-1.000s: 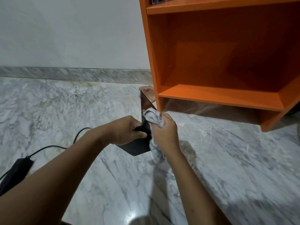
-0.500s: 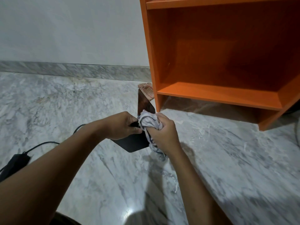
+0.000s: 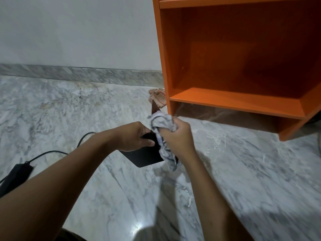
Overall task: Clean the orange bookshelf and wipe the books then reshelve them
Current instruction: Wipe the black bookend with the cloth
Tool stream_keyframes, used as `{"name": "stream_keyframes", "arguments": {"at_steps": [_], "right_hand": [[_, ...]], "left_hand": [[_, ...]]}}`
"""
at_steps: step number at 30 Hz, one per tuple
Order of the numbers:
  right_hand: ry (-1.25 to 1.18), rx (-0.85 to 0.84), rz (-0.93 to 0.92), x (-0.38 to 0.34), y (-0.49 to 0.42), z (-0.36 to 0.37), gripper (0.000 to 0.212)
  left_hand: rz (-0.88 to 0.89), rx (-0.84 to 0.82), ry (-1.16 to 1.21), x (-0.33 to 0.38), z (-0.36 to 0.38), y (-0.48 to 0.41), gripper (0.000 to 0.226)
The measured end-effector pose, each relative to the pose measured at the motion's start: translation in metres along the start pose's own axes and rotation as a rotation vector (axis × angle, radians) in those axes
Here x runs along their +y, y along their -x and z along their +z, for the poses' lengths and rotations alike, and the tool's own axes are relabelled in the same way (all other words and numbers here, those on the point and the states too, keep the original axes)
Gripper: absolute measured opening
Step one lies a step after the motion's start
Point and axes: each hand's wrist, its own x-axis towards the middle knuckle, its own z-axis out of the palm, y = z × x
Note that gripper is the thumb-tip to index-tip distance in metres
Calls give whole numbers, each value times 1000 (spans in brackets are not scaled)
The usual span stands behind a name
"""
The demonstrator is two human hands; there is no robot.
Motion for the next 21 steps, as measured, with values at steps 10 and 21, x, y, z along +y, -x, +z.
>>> {"name": "stream_keyframes", "arguments": {"at_steps": [10,21], "right_hand": [[187,261,388,66,-19,-34,36],[-33,148,83,30,-29,-3,16]], "left_hand": [[62,-107,-57,12,15,6,32],[98,-103,-124,21,20,6,37]]}}
